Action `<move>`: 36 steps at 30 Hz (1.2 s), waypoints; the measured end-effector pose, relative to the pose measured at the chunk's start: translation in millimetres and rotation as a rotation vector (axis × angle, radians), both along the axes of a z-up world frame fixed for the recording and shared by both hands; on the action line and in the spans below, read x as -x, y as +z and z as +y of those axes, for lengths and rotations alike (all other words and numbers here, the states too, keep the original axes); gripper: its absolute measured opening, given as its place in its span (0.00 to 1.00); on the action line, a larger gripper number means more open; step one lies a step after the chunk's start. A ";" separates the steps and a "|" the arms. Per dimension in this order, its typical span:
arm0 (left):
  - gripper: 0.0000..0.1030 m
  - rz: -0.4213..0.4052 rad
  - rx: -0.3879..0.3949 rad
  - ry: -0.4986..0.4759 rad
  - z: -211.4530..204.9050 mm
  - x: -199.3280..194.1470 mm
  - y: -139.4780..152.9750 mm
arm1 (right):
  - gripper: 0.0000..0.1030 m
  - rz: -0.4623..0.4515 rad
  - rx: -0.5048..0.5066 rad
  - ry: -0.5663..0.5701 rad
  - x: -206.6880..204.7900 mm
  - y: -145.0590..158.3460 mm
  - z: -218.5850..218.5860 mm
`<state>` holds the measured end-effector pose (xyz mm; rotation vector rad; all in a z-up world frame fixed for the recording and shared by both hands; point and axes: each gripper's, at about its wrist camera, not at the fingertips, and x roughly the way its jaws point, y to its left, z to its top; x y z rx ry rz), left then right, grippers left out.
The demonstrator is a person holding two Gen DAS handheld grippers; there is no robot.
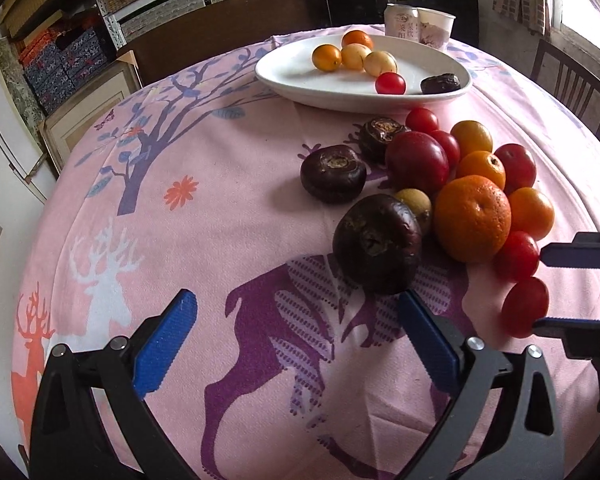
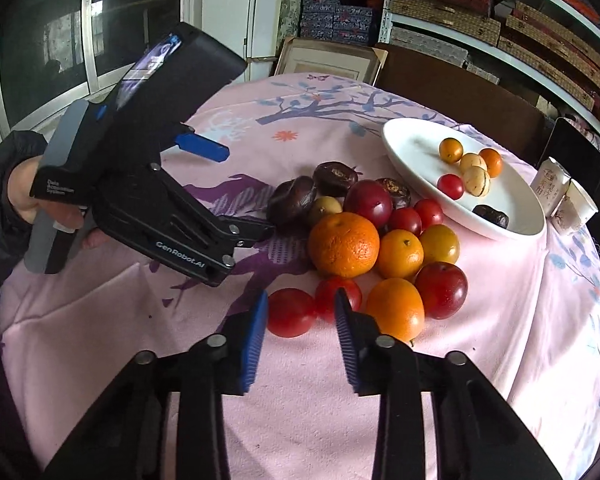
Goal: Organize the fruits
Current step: 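Move both tools back to the pile and grasp a red tomato with the right tool, then lift the red tomato with the right tool while the left tool grasps a dark purple fruit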
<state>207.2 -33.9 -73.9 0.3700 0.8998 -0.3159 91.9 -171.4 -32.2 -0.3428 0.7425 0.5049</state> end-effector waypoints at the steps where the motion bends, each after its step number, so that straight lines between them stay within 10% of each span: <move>1: 0.96 -0.004 -0.003 -0.002 0.1 0.5 0.1 | 0.32 0.003 0.004 0.007 -0.9 -0.5 1.2; 17: 0.96 0.047 0.073 0.043 7.3 -4.8 -3.3 | 0.29 -0.064 0.103 0.004 9.1 -10.4 18.6; 36: 0.96 -0.003 0.217 -0.070 -1.4 6.2 14.0 | 0.28 -0.081 -0.054 -0.124 -4.0 26.0 -29.5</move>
